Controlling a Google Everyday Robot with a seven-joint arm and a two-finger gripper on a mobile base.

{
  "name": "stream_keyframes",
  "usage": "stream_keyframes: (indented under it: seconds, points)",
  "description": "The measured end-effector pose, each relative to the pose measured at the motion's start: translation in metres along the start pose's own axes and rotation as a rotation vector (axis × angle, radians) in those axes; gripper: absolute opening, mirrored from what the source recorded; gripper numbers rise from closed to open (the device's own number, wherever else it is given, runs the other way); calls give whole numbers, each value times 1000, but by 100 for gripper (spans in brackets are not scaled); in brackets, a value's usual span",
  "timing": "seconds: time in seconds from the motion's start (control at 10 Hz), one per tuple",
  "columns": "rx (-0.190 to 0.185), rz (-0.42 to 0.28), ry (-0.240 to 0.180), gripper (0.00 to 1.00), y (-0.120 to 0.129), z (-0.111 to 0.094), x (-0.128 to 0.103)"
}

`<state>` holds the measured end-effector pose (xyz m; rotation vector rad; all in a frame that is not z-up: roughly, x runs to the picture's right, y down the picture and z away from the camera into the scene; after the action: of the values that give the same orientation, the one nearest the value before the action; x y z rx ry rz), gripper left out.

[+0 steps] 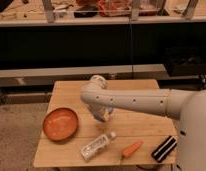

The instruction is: Place the white sponge in the ceramic bowl

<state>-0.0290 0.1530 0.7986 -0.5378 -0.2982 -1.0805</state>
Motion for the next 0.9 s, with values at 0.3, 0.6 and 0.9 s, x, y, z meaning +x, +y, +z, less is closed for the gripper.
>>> stream_keyframes:
  seconds: [0.3, 0.6, 0.9]
  points:
    - [1, -34, 7, 0, -20, 0, -8]
    - [12, -60, -1, 0, -50, 1, -22]
    - [17, -86, -3, 0, -75, 3, -33]
